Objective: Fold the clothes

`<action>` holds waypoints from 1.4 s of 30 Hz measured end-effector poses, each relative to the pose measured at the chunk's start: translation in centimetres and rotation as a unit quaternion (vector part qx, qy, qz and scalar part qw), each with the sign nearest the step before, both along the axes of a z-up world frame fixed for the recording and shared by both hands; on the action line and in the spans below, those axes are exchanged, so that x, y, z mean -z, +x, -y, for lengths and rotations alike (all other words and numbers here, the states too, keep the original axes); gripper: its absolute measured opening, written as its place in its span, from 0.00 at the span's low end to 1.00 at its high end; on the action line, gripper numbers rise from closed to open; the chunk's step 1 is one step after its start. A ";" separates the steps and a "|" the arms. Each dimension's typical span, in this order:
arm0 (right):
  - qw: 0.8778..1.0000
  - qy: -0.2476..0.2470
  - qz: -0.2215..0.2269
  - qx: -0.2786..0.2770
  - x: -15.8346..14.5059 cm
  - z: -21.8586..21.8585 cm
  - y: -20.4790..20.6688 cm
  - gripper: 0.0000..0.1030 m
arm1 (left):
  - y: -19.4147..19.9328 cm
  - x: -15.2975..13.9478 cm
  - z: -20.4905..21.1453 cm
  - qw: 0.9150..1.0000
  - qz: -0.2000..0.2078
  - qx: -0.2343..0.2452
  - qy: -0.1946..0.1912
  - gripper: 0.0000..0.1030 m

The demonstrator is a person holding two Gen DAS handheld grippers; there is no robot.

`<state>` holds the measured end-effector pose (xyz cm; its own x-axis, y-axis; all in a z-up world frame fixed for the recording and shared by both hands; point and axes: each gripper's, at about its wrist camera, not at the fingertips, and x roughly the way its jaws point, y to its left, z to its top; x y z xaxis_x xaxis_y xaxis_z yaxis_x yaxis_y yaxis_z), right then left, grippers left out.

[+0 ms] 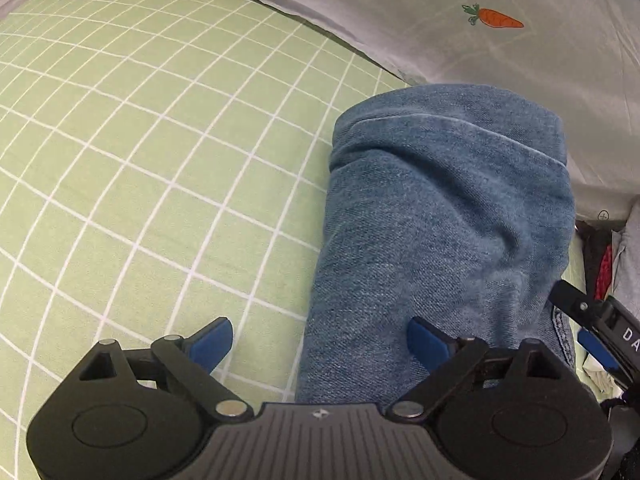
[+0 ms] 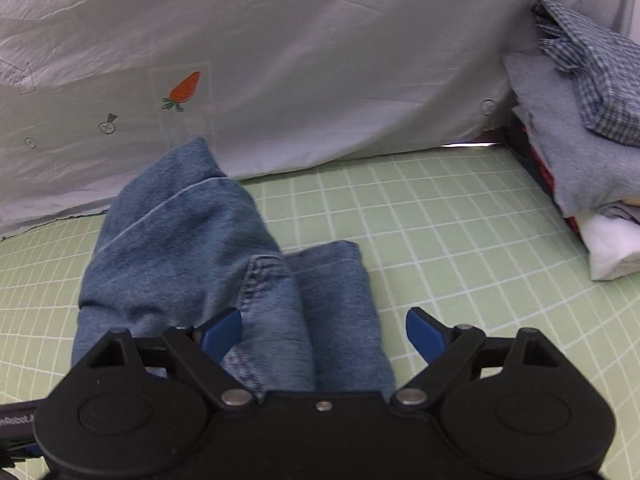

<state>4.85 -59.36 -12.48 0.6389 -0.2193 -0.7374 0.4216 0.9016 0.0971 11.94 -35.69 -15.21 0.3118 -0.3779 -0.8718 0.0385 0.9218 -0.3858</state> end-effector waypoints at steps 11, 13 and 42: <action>0.985 0.166 0.048 -0.008 1.1 3.6 -2.3 0.24 | 0.2 -0.4 1.5 0.998 0.025 0.038 0.035 0.95; 0.979 0.194 0.062 0.019 0.8 4.7 -4.5 0.24 | -0.3 -1.1 2.3 0.997 0.040 0.060 0.042 0.94; 0.969 0.245 0.014 -0.022 6.0 8.3 -4.4 0.38 | 1.9 -0.3 7.1 0.984 0.043 0.168 -0.043 0.38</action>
<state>0.43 -67.66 -18.49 0.6613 0.1810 -0.7280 0.3752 0.7606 0.5299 13.81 -42.75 -14.92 0.2286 -0.5429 -0.8081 0.3712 0.8160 -0.4431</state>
